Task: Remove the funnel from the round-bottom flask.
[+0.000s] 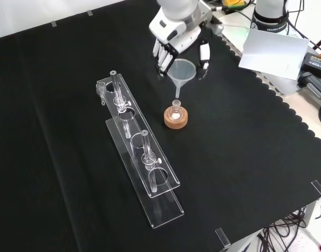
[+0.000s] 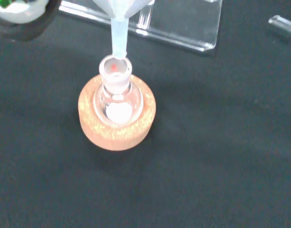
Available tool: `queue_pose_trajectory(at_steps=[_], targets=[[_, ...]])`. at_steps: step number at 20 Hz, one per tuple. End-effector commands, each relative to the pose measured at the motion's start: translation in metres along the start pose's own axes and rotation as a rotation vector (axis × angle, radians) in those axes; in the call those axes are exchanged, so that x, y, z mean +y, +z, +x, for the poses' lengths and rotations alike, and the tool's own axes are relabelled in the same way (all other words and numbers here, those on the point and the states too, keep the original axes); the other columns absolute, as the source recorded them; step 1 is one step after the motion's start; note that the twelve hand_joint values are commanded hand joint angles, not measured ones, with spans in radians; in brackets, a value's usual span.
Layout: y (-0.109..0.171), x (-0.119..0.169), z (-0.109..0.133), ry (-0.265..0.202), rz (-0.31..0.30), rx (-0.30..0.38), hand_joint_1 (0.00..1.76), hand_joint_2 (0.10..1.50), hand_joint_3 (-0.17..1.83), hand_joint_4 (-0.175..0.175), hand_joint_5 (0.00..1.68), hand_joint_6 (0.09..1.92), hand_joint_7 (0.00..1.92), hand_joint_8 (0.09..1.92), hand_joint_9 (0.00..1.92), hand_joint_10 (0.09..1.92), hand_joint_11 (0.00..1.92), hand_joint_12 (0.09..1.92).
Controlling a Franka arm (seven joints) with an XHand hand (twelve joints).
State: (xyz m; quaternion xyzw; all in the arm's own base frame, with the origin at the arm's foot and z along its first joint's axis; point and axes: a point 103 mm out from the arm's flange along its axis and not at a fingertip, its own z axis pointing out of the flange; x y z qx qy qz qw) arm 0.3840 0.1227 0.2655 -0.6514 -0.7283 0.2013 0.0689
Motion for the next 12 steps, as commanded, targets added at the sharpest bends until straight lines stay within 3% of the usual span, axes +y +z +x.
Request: queue_pose_trajectory(at_steps=[1,12], targets=[[-0.032,-0.026,-0.009,0.035,-0.044,0.005,0.78,0.75,0.54,0.064,0.92,0.56,0.77,0.59,1.02,0.38,0.82,1.18],[-0.071,-0.022,-0.045,0.093,-0.093,0.033,0.77,0.75,0.54,0.055,0.89,0.58,0.76,0.59,1.02,0.37,0.81,1.18]])
